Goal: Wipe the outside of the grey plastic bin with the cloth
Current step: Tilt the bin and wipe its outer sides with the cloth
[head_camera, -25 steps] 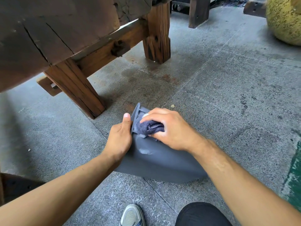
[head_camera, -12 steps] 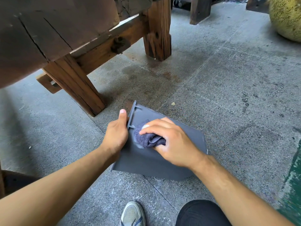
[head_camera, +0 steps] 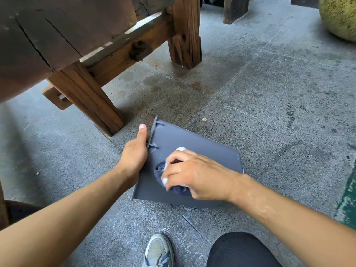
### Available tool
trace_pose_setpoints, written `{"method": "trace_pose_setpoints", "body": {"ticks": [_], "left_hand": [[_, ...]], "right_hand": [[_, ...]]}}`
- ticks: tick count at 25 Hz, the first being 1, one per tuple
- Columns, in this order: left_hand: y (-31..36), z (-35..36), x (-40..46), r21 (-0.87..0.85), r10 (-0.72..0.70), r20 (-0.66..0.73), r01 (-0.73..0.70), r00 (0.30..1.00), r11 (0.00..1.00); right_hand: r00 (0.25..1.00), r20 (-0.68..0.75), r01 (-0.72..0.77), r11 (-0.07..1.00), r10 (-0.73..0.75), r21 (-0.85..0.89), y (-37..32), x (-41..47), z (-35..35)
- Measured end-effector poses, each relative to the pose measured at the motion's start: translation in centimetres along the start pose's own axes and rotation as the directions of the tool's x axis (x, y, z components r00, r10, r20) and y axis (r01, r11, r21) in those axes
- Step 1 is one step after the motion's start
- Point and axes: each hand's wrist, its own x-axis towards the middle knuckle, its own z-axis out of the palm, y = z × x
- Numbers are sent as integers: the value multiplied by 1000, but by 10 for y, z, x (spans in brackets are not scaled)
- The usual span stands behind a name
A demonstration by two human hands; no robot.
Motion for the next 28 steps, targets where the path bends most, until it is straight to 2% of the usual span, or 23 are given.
{"method": "trace_pose_setpoints", "body": {"ticks": [4,8,11,14,16,17,19,21,23,28], "left_hand": [[1,-3,-3,-90,-28,49,32,998,995],[2,-5,-6,-193,-47,96,65,994,979],[2,-7,-8,-230,-63,110,87,992,969],[1,-7,-10,-240,-61,110,86,992,967],[-1,-9,-11,-232,-57,96,78,994,970],[-1,-10,-12,-220,-50,91,70,995,973],[-3,-11,-13,-199,-35,96,54,995,979],[-4,-11,-14,-189,-29,109,50,994,981],[-6,-11,-14,-190,-22,113,44,993,981],[-10,-15,-13,-220,-47,126,74,991,973]], "right_hand": [[988,148,-48,999,49,-8,15,-37,-6],[943,232,-252,967,238,29,35,-82,-16],[864,259,-465,882,431,82,57,-102,-31],[747,162,-664,717,644,213,72,-107,-48],[715,3,-649,662,700,375,70,-96,-55],[727,-70,-605,685,683,406,67,-87,-55],[802,-131,-507,780,583,368,58,-63,-50],[860,-88,-457,837,502,302,52,-47,-39],[863,-50,-469,835,502,287,53,-46,-31],[757,43,-629,710,652,315,61,-99,-25]]}}
